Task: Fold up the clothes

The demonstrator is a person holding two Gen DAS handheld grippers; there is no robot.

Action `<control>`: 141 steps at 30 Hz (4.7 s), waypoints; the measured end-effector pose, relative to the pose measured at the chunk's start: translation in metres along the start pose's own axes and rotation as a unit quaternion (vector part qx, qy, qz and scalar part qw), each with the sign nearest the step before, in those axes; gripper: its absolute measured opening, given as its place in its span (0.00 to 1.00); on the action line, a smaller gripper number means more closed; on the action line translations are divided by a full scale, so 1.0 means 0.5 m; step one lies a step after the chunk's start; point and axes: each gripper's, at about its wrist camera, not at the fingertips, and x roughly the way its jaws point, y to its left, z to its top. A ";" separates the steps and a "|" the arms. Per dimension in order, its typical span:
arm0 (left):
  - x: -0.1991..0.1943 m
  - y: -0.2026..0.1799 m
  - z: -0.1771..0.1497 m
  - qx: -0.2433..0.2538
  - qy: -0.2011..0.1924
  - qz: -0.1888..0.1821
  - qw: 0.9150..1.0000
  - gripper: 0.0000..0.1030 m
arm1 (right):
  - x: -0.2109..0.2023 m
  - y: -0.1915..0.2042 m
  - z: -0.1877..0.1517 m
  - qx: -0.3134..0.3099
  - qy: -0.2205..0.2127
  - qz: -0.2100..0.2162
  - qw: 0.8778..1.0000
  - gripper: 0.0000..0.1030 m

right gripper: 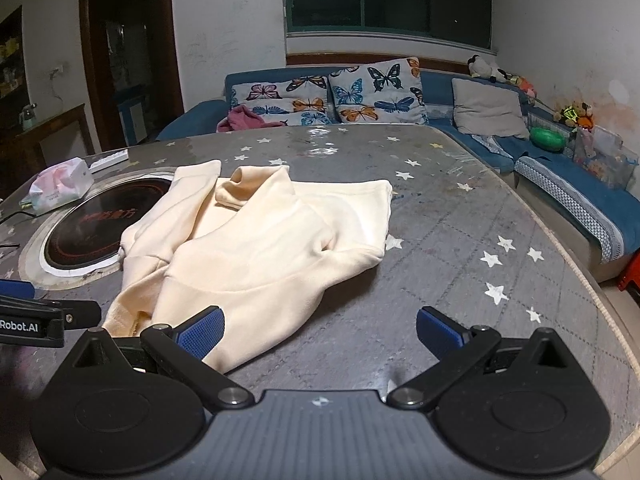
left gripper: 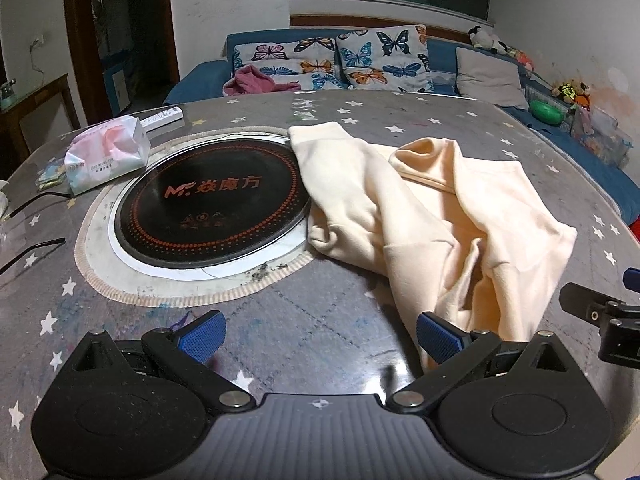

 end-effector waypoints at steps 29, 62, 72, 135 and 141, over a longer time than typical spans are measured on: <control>0.031 -0.029 0.076 0.019 -0.019 -0.017 0.999 1.00 | 0.032 0.000 0.071 -0.031 -0.010 0.007 0.999 0.99; 0.202 -0.058 0.197 0.041 0.004 -0.065 0.997 0.53 | 0.315 0.013 0.245 -0.011 0.063 0.091 0.994 0.45; 0.219 -0.057 0.204 0.044 0.006 -0.075 0.996 0.25 | 0.338 0.006 0.238 -0.025 0.065 0.082 0.994 0.06; -0.054 -0.078 -0.084 0.188 -0.045 -0.161 0.968 0.05 | -0.040 -0.144 0.038 0.004 0.009 0.009 1.000 0.47; -0.106 -0.054 -0.104 0.185 -0.044 -0.195 0.962 0.05 | -0.045 -0.066 0.042 -0.052 0.016 0.071 0.996 0.47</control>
